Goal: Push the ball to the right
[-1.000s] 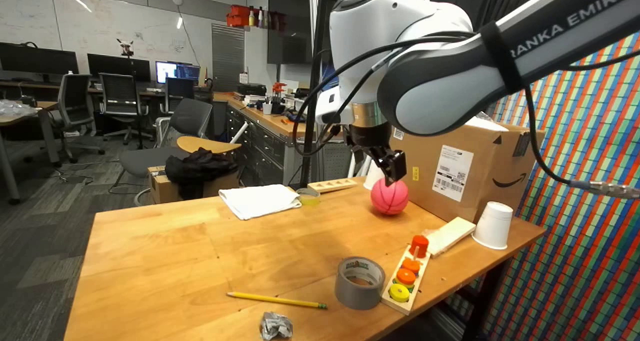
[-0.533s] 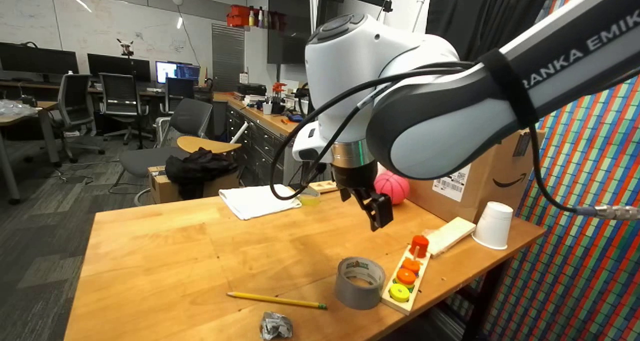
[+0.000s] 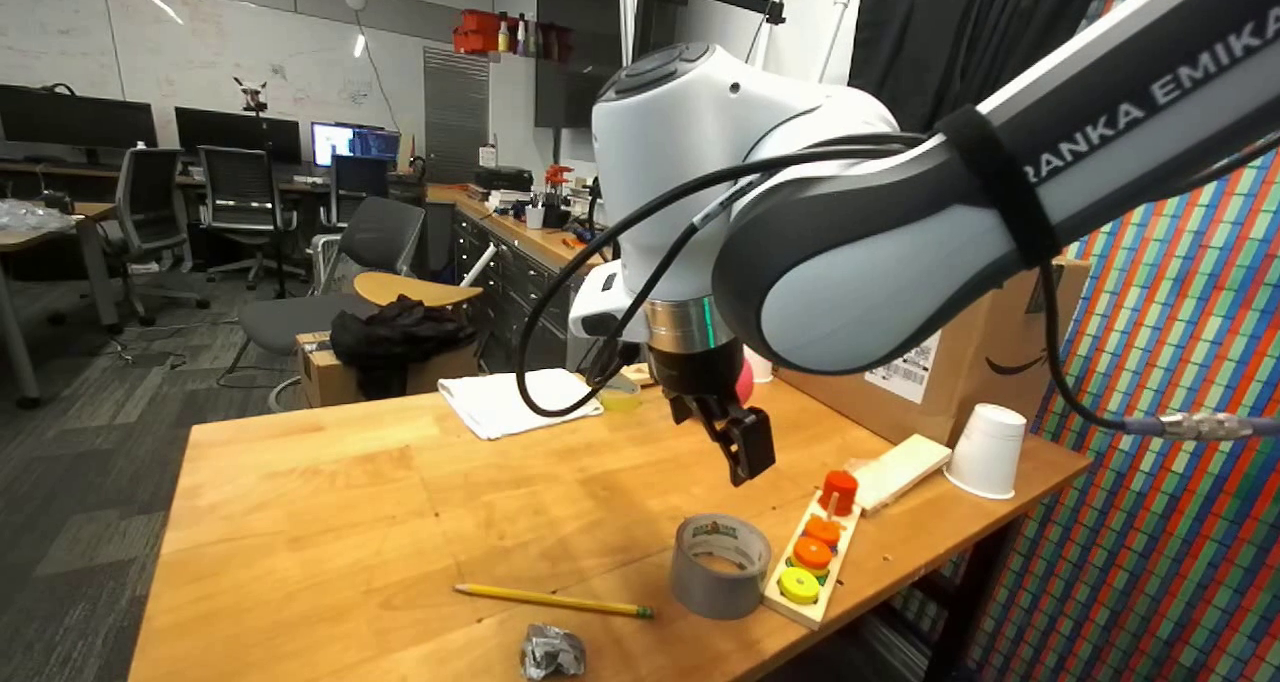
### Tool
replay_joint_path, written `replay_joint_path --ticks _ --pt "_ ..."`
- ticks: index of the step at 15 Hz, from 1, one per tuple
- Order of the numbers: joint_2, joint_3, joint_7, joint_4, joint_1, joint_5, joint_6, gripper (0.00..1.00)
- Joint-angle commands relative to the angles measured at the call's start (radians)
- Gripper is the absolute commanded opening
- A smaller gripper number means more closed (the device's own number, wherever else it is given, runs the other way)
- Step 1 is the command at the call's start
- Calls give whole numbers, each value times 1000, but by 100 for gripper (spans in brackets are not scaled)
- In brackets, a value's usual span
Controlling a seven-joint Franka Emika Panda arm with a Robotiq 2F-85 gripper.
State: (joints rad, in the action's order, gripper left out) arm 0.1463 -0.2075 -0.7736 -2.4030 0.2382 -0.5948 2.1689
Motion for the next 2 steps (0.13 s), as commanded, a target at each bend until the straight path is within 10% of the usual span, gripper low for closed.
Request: replay_joint_path --ticks 1,2 --pt "0 -1 0 1 0 1 -2 100" --pt "0 -1 0 1 0 1 -2 100"
